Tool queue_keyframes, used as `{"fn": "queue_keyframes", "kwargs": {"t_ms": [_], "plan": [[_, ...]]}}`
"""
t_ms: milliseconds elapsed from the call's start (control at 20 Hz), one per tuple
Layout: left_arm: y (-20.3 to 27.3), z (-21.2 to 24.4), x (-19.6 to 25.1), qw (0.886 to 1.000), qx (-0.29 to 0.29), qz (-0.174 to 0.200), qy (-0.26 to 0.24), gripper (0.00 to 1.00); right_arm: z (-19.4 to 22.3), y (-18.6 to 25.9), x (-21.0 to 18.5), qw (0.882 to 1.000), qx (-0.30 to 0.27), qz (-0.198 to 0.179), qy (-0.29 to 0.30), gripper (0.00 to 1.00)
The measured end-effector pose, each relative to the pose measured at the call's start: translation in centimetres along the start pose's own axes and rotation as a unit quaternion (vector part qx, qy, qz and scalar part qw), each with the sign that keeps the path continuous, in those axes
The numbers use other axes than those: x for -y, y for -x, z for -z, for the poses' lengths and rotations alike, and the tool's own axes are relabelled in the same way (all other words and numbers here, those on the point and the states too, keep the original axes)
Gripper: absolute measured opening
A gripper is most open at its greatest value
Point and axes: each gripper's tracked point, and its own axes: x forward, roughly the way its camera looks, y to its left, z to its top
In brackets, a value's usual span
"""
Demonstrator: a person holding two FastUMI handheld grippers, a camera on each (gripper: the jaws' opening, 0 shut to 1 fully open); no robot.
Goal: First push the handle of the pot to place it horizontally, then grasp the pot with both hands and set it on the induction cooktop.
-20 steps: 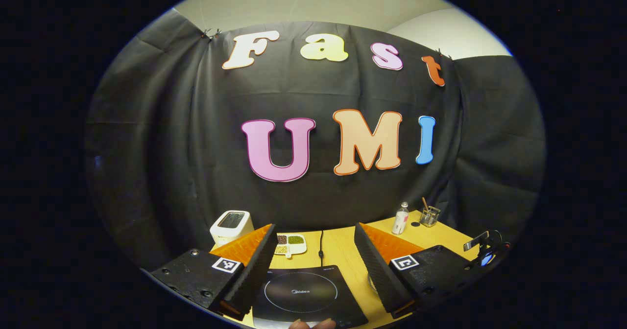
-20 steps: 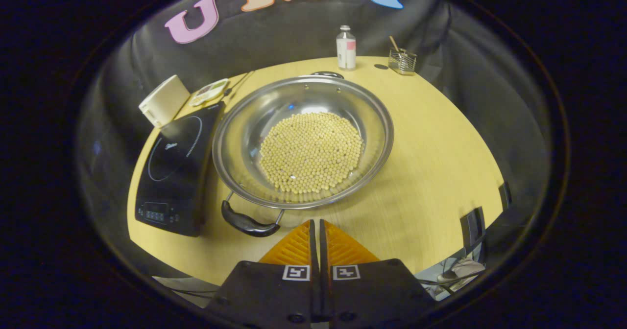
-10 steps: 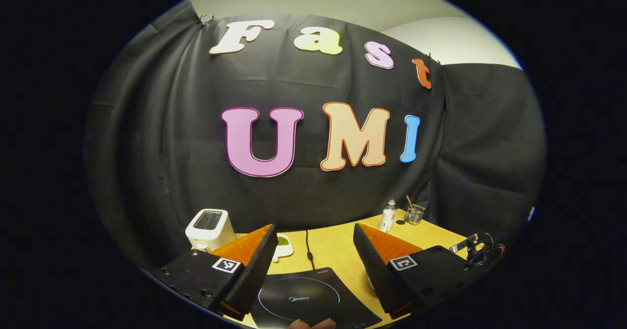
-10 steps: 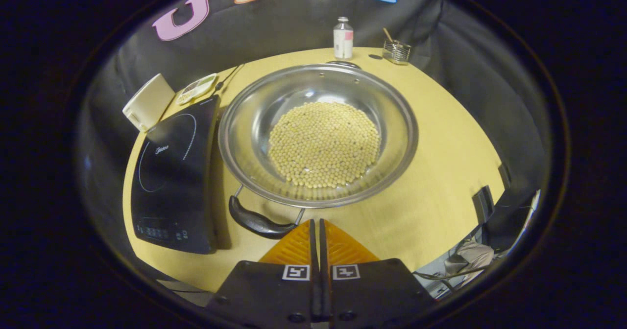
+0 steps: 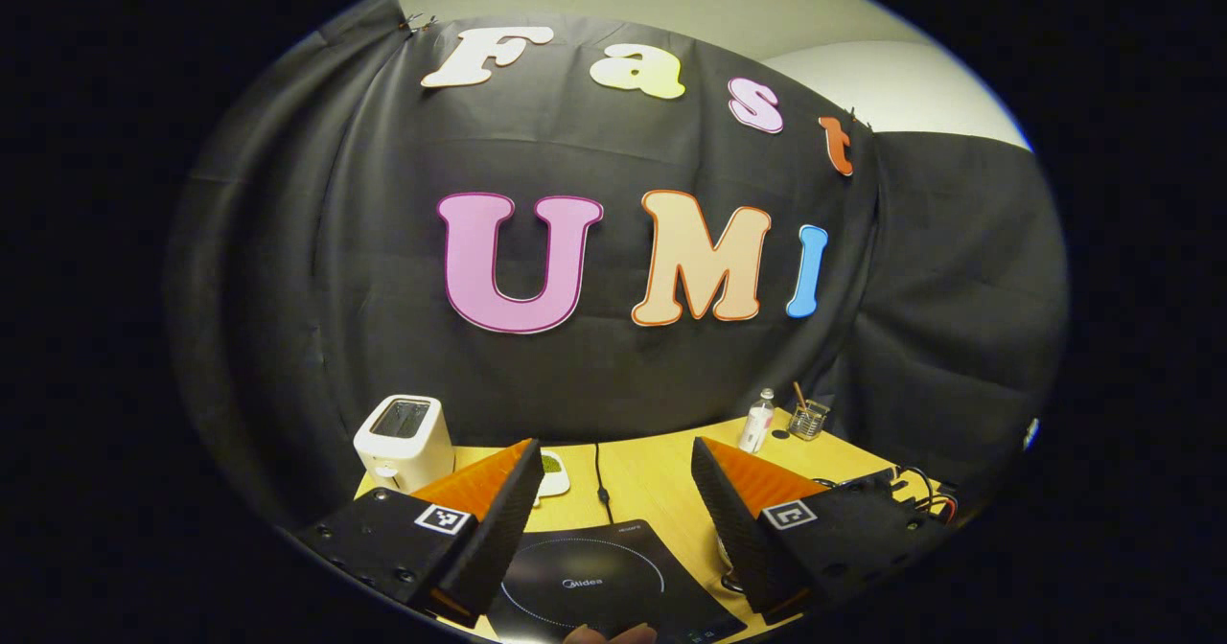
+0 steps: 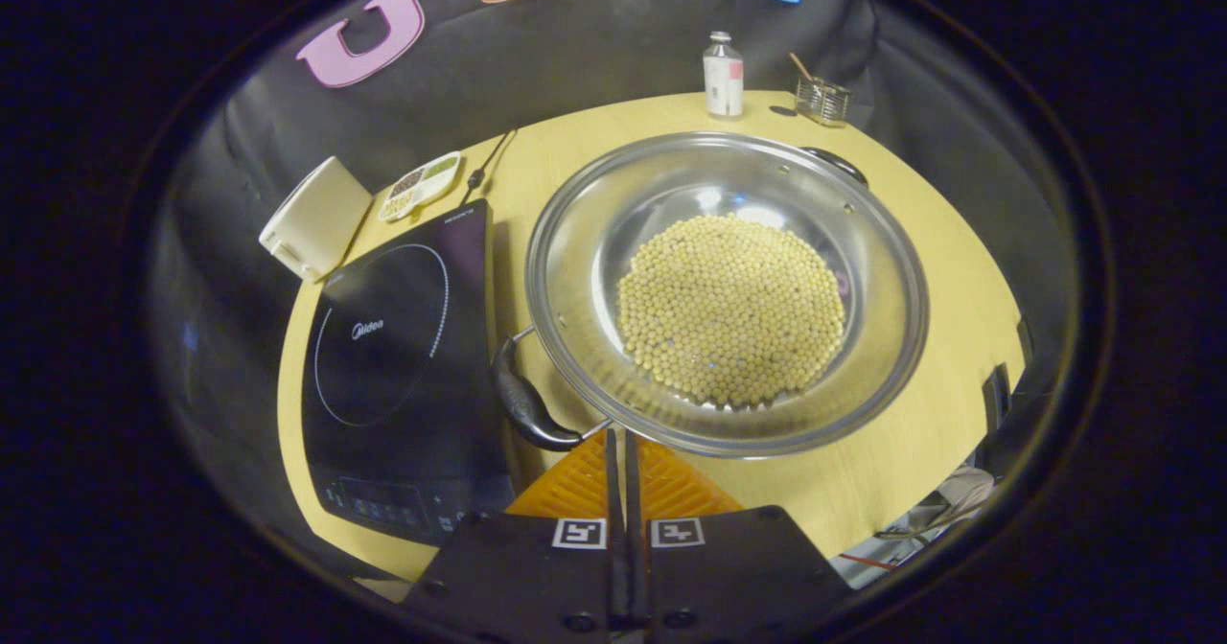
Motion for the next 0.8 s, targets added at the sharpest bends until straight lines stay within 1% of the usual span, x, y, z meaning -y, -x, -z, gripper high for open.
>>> {"fn": "queue_keyframes", "kwargs": {"t_ms": [50, 100, 300, 350, 400, 450, 500, 550, 600, 650, 700, 750, 800], "plan": [[0.1, 0.0, -0.2, 1.0, 0.0, -0.002, 0.0, 0.94, -0.1, -0.2, -0.5, 1.0, -0.003, -0.003, -0.01, 0.02], [0.1, 0.1, -0.5, 1.0, 0.0, -0.004, 0.0, 0.94, -0.3, -0.5, -0.9, 1.0, -0.004, -0.005, -0.017, 0.0], [0.2, 0.4, -1.0, 1.0, -0.002, -0.01, 0.001, 0.94, -1.2, -0.8, -2.4, 0.999, -0.005, -0.015, -0.051, 0.0], [0.3, 0.4, -1.0, 1.0, -0.003, -0.009, 0.001, 0.95, -1.5, -1.0, -2.9, 0.998, -0.005, -0.019, -0.058, 0.14], [0.3, 0.5, -1.0, 1.0, -0.004, -0.009, 0.001, 0.94, -1.8, -1.1, -3.3, 0.998, -0.005, -0.023, -0.065, 0.0], [0.5, 0.5, -1.1, 1.0, -0.005, -0.009, 0.002, 0.95, -2.0, -1.1, -3.6, 0.997, -0.005, -0.026, -0.072, 0.14], [0.5, 0.5, -0.9, 1.0, -0.005, -0.009, 0.003, 0.94, -2.2, -1.0, -3.8, 0.997, -0.003, -0.031, -0.076, 0.02], [0.5, 0.6, -0.9, 1.0, -0.005, -0.009, 0.003, 0.95, -2.5, -0.6, -4.0, 0.996, 0.001, -0.036, -0.079, 0.0], [0.7, 0.6, -0.9, 1.0, -0.006, -0.007, 0.004, 0.94, -3.0, 0.0, -4.3, 0.996, 0.009, -0.048, -0.08, 0.03], [0.8, 0.7, -0.7, 1.0, -0.007, -0.005, 0.006, 0.94, -3.5, 0.8, -4.4, 0.995, 0.021, -0.058, -0.078, 0.03], [0.9, 0.8, -0.5, 1.0, -0.01, -0.003, 0.007, 0.94, -4.2, 1.7, -4.2, 0.995, 0.036, -0.065, -0.073, 0.0], [0.9, 1.1, -0.3, 1.0, -0.014, -0.001, 0.009, 0.94, -4.8, 2.5, -3.9, 0.994, 0.049, -0.069, -0.068, 0.02], [1.0, 1.1, -0.1, 1.0, -0.016, 0.001, 0.012, 0.95, -5.3, 3.3, -3.3, 0.994, 0.06, -0.069, -0.063, 0.02]]}}
